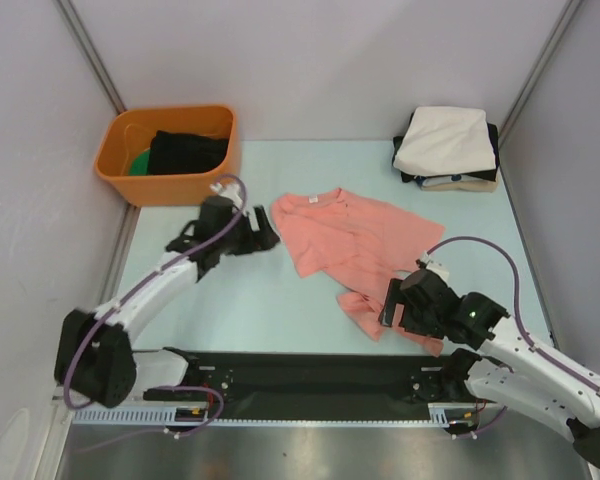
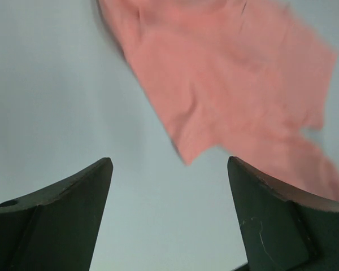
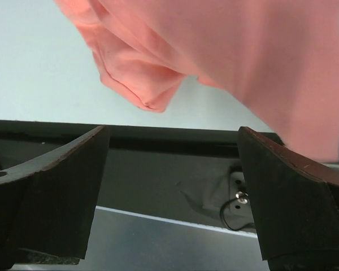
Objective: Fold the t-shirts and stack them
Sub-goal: Flatten the tshirt out
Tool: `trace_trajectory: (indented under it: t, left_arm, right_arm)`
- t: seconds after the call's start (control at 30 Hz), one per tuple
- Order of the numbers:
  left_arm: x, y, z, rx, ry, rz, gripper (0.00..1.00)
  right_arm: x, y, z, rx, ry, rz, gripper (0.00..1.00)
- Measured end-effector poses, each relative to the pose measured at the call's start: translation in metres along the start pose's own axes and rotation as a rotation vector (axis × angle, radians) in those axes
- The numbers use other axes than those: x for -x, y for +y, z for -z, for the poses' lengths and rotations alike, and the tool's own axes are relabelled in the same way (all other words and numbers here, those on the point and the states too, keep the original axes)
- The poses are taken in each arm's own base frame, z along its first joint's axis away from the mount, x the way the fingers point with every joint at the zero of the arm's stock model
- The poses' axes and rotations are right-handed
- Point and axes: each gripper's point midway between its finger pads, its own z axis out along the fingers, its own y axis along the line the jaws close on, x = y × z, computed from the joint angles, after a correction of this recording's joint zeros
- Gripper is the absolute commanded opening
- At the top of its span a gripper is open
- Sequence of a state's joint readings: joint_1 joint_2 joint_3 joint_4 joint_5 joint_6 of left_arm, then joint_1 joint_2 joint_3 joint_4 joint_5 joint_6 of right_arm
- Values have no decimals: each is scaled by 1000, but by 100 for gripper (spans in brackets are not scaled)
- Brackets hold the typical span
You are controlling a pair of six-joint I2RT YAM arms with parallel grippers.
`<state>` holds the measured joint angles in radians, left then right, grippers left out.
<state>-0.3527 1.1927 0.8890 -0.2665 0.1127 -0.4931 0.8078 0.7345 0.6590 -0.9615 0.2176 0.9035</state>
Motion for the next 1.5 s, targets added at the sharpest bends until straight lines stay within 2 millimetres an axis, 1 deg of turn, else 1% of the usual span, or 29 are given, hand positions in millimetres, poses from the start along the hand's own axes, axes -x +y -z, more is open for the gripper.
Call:
trace_trajectory:
  t: [0.03, 0.07, 0.13, 0.17, 0.23, 0.37, 0.4, 0.43, 0.47, 0.53, 0.57, 0.6, 0.63, 0.67, 0.73, 0.8, 0.87, 0.93, 0.97, 1.03, 1.1, 1.13, 1.2, 1.23, 1.3, 1.37, 1.5]
  left_arm:
    - [-32, 3, -14, 4, 89, -3, 88]
    - [-64, 4, -24, 7, 176, -9, 88]
    - [-106, 1, -35, 6, 290, -17, 88]
    - [-121, -4, -40, -7, 331, -26, 88]
    - [-138, -14, -52, -32, 365, -38, 85]
    - [-154, -24, -79, -40, 401, -45, 77]
    - [-157, -25, -87, -39, 409, -42, 73]
    - [-157, -30, -94, -49, 405, -35, 70]
    - [-153, -34, -100, -56, 387, -34, 64]
    - [-155, -37, -108, -65, 378, -23, 55]
    - [-154, -39, -112, -72, 370, -16, 52]
    - [-155, -41, -115, -77, 365, -9, 38]
    - [-155, -43, -118, -82, 361, 1, 27]
    - [-157, -43, -123, -78, 362, 1, 1]
    - [-158, -46, -128, -84, 365, 17, 0]
    - [-155, -46, -129, -75, 355, 20, 0]
    - [-151, -40, -122, -40, 345, 26, 0]
    - [-136, -34, -101, -5, 309, 38, 0]
    - [-121, -32, -87, 2, 271, 48, 0]
    - [-82, -32, -62, 6, 162, 70, 0]
    - [-33, -34, -30, -10, 13, 96, 1]
    - [-13, -33, -15, -14, -56, 109, 0]
    - [10, -28, 14, -18, -152, 128, 0]
    - [16, -23, 28, -12, -188, 137, 0]
    - [16, -10, 46, 13, -219, 148, 0]
    - [9, 6, 57, 57, -228, 158, 0]
    - [-9, 46, 77, 168, -236, 192, 0]
  right_arm:
    - [-2, 1, -3, 8, 4, -3, 100]
    - [-5, 3, -6, 18, 10, -7, 100]
    - [-10, 6, -12, 26, 22, -14, 100]
    - [-12, 7, -14, 29, 26, -14, 100]
    - [-16, 11, -16, 42, 31, -11, 100]
    - [-17, 18, -15, 69, 28, -15, 100]
    - [-17, 19, -14, 72, 26, -17, 100]
    - [-17, 19, -14, 73, 23, -23, 100]
    - [-16, 18, -13, 75, 19, -30, 100]
    - [-14, 16, -11, 76, 2, -41, 100]
    - [-12, 15, -9, 75, -8, -50, 100]
    - [-11, 14, -7, 76, -19, -61, 100]
    - [-10, 12, -6, 74, -27, -66, 100]
    - [-8, 10, -5, 69, -37, -75, 100]
    - [-7, 5, -4, 58, -49, -95, 100]
    - [-9, 1, -6, 38, -48, -108, 100]
    - [-14, -5, -10, 10, -33, -111, 100]
    - [-20, -8, -14, -9, -16, -105, 100]
    - [-23, -9, -16, -12, -8, -99, 100]
    - [-28, -7, -19, -11, 8, -83, 100]
    - [-29, -4, -23, -16, 15, -72, 100]
    - [-29, -4, -24, -26, 17, -67, 100]
    - [-27, -5, -25, -46, 9, -65, 100]
    - [-25, -6, -25, -51, -2, -65, 100]
    - [-18, -6, -23, -53, -31, -76, 100]
    - [-12, -9, -20, -68, -55, -95, 100]
    - [-6, -17, -17, -108, -82, -120, 100]
